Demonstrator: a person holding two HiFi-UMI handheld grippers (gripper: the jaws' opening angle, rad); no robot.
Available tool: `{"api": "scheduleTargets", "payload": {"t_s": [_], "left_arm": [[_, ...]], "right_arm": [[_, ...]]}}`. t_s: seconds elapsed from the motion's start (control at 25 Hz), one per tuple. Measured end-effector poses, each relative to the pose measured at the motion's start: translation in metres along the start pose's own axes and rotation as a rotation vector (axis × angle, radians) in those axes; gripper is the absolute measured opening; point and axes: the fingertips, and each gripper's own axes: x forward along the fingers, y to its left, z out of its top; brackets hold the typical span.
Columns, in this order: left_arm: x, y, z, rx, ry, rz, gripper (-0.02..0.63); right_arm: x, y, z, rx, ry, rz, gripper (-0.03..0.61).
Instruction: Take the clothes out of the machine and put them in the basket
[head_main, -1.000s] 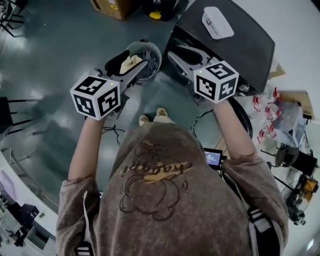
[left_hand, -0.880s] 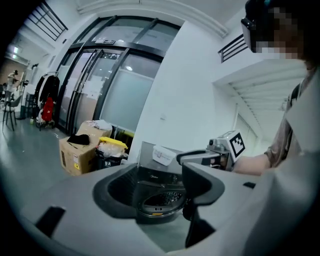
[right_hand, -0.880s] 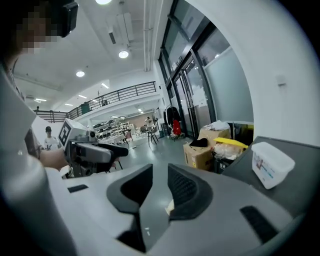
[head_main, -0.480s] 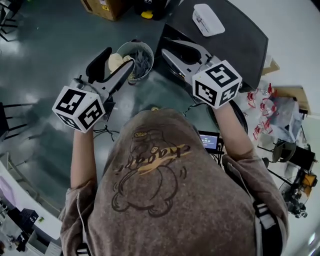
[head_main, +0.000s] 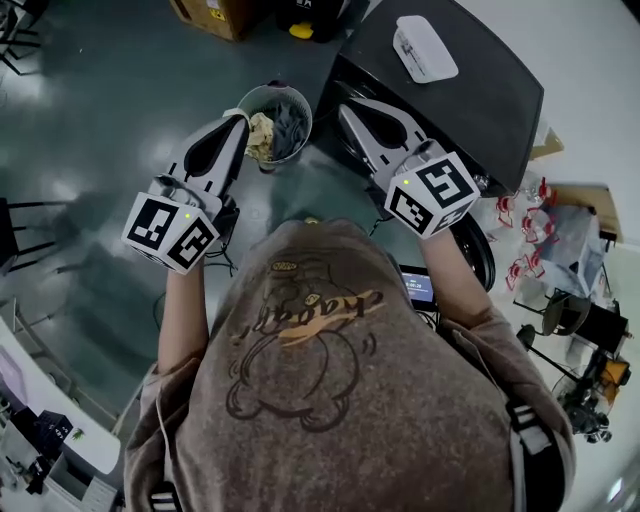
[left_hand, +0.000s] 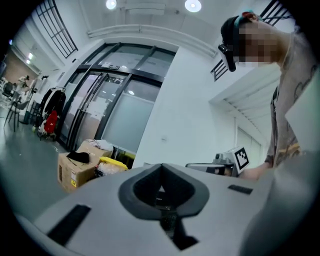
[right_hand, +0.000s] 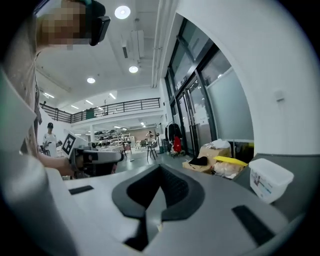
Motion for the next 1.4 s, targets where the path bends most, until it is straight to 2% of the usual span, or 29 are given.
{"api": "scheduleTargets", "payload": {"t_s": [0.12,0.44,1.04,1.4], "left_arm": [[0.0,0.0,-0.004,0.024,-0.017,-0.01,0.009],[-0.006,0.004,-0.013,0.108,-0.03,0.023,0.008],[-0.016,0.013,-0.057,0.085,0.039,0.079,0.008],[-0.026,0.011,-0.063,0.057,0.035,0.104,0.008]], "right_arm": [[0.0,-0.004,-0.006,0.023,-0.031,-0.009,-0.005],[0.007,-0.002,-0.019,0.057,-0.079,0.045,-0.005],[0.014,0.009,-0.048,0.021,-0.039,0.06,-0.005],[0.004,0.017,-0.058,0.039,-0.023,0.077,-0.005]]}}
